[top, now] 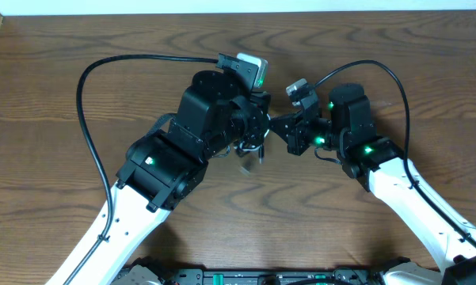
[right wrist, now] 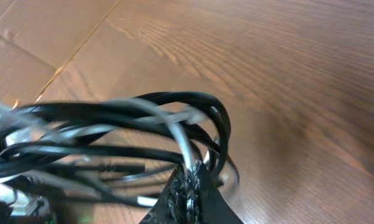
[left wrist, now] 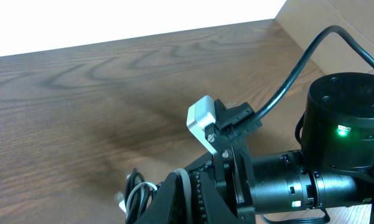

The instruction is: Untangle cables

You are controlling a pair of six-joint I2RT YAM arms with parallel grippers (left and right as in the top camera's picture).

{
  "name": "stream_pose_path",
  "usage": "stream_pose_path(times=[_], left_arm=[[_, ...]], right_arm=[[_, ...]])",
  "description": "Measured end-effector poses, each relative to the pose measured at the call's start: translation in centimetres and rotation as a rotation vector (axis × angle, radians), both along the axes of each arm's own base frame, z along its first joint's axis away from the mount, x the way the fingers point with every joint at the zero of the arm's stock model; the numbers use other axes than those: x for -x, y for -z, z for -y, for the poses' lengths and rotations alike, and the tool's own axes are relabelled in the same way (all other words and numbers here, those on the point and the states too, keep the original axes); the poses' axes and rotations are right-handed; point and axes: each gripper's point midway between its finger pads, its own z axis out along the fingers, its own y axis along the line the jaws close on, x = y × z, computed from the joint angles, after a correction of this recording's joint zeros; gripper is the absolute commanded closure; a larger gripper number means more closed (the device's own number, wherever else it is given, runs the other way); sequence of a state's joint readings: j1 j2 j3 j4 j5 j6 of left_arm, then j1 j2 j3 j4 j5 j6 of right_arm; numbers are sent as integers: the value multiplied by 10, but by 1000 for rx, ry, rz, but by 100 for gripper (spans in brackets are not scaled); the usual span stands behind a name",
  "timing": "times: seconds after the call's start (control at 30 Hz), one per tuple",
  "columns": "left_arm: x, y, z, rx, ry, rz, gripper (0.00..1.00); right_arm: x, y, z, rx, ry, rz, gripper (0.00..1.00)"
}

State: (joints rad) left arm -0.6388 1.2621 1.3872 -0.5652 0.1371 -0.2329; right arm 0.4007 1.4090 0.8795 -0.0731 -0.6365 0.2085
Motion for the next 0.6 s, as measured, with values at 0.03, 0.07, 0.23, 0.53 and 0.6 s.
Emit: stream_pose_path(times=[0.03,0.07,0.23,0.53,0.6], left_arm=[[0,0,0,0,0,0,92],[0,0,0,1,-1,-1,92],[0,0,-1,0,-5,-1,93],[-4,7,-11,-51,-51,1,92],[-7,7,-15,-68,-69,14,92]], right_arm=[[-1,1,1,3,10,-2,99],[-3,1,2,6,24,-6,99],[-9,5,7,17,80,-28,99],[-22,25,42,85,244,-119,99],[-25,35,58,124,305,-155,99]])
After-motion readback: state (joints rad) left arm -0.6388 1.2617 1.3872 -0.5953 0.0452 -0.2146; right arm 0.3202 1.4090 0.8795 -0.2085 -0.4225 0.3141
